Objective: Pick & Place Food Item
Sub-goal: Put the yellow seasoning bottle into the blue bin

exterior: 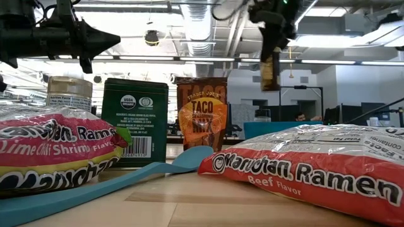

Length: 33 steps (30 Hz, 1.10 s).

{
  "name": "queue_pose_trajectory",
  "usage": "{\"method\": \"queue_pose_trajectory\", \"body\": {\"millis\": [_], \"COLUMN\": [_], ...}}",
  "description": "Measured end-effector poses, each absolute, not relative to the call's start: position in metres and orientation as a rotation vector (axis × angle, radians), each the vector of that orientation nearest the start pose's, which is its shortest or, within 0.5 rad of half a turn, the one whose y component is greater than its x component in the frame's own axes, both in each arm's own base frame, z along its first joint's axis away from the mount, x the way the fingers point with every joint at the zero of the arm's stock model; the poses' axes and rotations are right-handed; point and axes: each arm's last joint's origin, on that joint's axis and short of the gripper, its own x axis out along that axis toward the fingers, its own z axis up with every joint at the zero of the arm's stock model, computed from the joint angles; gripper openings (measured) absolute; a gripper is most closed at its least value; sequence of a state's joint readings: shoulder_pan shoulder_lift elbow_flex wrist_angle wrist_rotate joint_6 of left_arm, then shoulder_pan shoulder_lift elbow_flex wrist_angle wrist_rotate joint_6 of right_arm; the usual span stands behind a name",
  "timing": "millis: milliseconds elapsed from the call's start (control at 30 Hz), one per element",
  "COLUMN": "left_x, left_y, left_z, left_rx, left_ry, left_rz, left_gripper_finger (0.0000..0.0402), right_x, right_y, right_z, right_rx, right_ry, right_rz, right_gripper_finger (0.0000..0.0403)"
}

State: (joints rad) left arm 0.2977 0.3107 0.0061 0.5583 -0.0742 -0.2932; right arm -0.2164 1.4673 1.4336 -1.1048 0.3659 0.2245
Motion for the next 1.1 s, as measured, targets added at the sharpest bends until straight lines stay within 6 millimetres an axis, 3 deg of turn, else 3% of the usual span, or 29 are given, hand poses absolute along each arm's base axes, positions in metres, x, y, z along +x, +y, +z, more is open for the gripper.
{"method": "queue_pose_trajectory", "body": {"millis": [233, 633, 1100], "left_x": [0.108, 0.108, 0.108], "left_y": [0.035, 0.035, 0.035], "left_z": [0.192, 0.192, 0.192], "left_rx": [-0.260, -0.260, -0.260], "left_ry": [-0.306, -0.306, -0.306], "left_rz": [0.330, 0.330, 0.330], "left_gripper_finger": [0.0002, 0.0002, 0.0002], "right_x": [0.240, 0.224, 0.216], "right_y": [-0.084, -0.123, -0.140], "right_z": [0.307, 0.261, 0.231], "right_rx": [0.192, 0.369, 0.443], "right_ry": [1.064, 1.081, 1.017], "right_rz": [-0.728, -0.767, -0.777], "right_gripper_finger": [0.0218, 0.0219, 0.0220]}}
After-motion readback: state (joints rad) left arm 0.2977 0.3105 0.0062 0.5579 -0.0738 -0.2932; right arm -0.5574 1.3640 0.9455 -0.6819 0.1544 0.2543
